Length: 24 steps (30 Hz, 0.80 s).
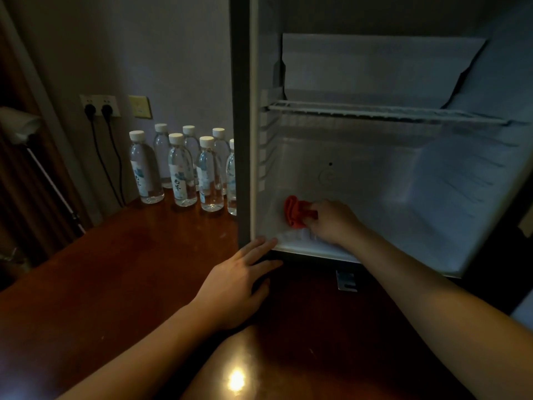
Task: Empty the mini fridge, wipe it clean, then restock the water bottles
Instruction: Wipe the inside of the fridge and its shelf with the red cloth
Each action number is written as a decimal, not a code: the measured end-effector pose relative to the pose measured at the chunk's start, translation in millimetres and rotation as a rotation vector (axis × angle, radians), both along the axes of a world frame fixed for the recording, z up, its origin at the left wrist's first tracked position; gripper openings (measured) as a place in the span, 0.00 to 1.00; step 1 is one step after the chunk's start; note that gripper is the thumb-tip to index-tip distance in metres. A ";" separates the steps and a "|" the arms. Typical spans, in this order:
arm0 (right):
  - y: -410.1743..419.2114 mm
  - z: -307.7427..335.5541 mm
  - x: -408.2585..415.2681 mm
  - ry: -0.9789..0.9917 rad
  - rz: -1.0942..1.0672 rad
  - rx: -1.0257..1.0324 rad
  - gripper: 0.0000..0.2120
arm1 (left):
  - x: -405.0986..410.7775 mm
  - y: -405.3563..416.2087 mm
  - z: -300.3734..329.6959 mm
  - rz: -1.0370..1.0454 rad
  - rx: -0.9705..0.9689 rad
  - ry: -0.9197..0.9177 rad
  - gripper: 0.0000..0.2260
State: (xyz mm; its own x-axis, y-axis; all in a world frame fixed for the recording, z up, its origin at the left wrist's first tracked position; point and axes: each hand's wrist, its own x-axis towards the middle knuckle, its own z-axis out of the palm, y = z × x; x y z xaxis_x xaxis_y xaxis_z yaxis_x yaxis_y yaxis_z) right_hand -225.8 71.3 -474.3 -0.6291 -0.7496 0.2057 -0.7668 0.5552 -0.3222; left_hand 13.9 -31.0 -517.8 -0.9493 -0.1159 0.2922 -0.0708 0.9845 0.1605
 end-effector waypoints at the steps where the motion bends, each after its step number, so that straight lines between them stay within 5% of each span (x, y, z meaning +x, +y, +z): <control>1: -3.4 0.3 -3.7 0.000 -0.016 0.013 0.14 | 0.0 0.3 0.5 0.001 -0.002 -0.006 0.21; 13: -27.3 0.8 -21.0 -0.047 -0.137 0.056 0.22 | -0.4 -1.9 0.2 0.010 0.007 0.006 0.21; 24: 12.4 1.7 34.4 0.059 -0.050 0.035 0.17 | 0.5 0.3 -1.1 0.018 0.025 0.024 0.20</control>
State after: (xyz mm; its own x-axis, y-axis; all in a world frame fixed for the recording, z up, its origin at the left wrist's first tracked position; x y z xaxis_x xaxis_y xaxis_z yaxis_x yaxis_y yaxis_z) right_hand -191.4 83.6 -472.7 -0.6536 -0.7249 0.2176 -0.7548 0.6037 -0.2564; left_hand 14.4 -30.7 -518.9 -0.9397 -0.1400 0.3121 -0.0838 0.9788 0.1867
